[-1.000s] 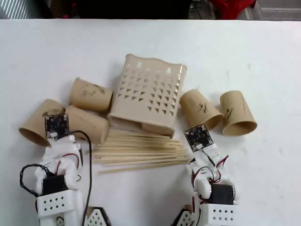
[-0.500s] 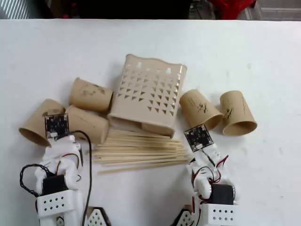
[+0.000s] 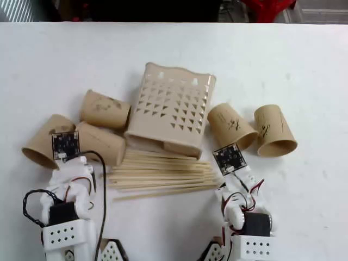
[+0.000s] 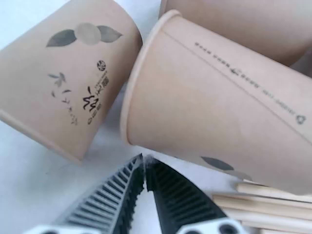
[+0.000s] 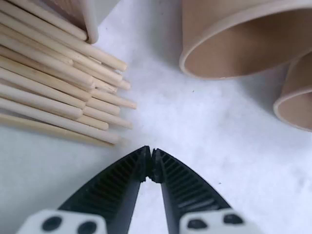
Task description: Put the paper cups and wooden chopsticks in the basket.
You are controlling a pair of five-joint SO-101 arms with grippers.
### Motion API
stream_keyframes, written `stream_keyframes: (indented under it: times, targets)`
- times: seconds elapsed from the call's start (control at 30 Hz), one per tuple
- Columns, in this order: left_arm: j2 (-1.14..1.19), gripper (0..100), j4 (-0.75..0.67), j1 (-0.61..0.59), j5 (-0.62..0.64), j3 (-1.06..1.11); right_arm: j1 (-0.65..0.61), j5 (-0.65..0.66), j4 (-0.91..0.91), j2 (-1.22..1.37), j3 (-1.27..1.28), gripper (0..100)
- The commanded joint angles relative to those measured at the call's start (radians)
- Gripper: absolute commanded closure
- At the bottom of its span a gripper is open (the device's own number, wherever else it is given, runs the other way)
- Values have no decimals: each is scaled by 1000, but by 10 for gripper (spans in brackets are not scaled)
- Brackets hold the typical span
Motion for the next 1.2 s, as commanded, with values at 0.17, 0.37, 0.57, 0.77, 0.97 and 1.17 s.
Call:
stream_keyframes:
  times: [0.17, 0.37, 0.57, 0.77, 0.97, 1.17]
  targets:
    - [-8, 965, 6, -1, 0, -5, 25, 12, -196, -5, -247, 981]
    - [-8, 965, 6, -1, 0, -5, 27, 5, -268, 45, -482, 934]
    - [-8, 965, 6, -1, 0, -5, 25, -55, -392, 467, -672, 930]
    - [-8, 965, 6, -1, 0, -5, -15, -87, -378, 1044, -1076, 928]
    - [-8, 965, 6, -1, 0, -5, -104, -101, -237, 1547, -1536, 928]
    - [-8, 965, 6, -1, 0, -5, -99, -427, -157, 1916, -1985, 928]
